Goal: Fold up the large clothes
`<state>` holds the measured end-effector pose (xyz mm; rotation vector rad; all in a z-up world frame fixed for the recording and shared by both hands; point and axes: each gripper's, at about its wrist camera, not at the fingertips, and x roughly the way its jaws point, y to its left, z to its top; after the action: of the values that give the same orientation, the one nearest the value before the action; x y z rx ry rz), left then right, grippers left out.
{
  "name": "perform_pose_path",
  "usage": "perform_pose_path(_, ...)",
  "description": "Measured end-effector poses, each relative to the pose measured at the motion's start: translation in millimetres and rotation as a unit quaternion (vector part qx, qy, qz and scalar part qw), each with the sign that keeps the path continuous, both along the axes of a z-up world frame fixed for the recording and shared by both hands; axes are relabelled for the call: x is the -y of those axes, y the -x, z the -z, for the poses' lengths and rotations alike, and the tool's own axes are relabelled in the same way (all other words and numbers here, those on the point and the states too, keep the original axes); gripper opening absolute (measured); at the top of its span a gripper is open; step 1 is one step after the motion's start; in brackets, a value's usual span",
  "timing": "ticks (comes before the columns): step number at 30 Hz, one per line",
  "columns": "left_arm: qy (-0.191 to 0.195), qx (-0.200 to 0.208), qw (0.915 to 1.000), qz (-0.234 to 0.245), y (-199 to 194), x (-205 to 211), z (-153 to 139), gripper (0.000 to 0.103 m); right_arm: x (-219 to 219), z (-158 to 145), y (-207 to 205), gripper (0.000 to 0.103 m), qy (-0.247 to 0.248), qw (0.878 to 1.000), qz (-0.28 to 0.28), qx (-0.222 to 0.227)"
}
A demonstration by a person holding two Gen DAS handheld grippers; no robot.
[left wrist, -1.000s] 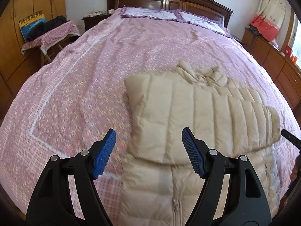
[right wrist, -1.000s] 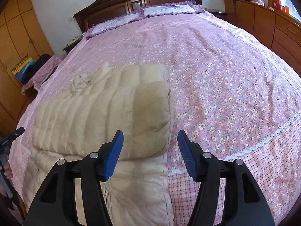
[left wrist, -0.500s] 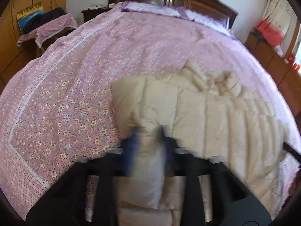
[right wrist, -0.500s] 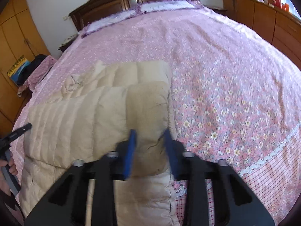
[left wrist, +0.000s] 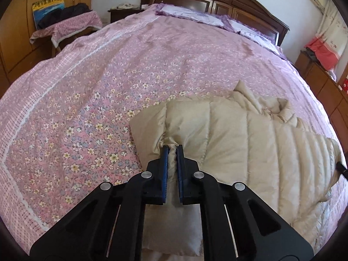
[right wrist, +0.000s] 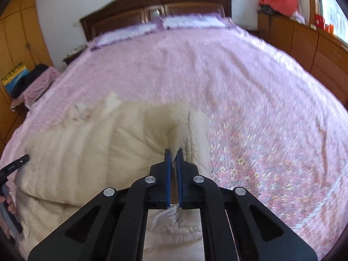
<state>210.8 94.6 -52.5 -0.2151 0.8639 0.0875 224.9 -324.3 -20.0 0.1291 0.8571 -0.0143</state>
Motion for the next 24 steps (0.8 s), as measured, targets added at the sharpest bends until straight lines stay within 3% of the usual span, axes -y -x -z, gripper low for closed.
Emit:
perform_pose_path(6, -0.043, -0.010, 0.9989, 0.013, -13.0, 14.5, 12.9, 0.011, -3.4, 30.4, -11.9, 0.010, 0.010, 1.000, 0.007, -0.021)
perform_pose_path(13, -0.066, -0.015, 0.9974, 0.021, -13.8, 16.5, 9.3, 0.015, 12.4, 21.9, -1.6, 0.020, -0.048, 0.999, 0.007, -0.014)
perform_pose_path(14, -0.066, -0.015, 0.9974, 0.024, -11.8, 15.3, 6.3, 0.018, 15.3, 17.7, 2.5, 0.023, -0.057, 0.998, 0.007, -0.011)
perform_pose_path(16, -0.060, -0.014, 0.9976, 0.032, -5.4, 12.6, -2.2, 0.027, 22.6, 6.2, 17.0, 0.048, -0.068, 0.998, 0.013, 0.005)
perform_pose_path(18, -0.056, -0.009, 0.9976, 0.040, 4.8, 10.1, -12.7, 0.048, 25.9, -3.8, 28.6, 0.055, -0.063, 0.998, 0.014, 0.018)
perform_pose_path(20, -0.058, 0.001, 0.9974, 0.044, 15.7, 8.5, -21.6, 0.062, 30.2, -11.9, 43.7, 0.059, -0.071, 0.997, 0.012, 0.025)
perform_pose_path(24, -0.065, 0.011, 0.9959, 0.061, 48.9, 8.8, -39.2, 0.062, 37.1, -22.0, 78.0, 0.063, -0.087, 0.996, 0.013, 0.033)
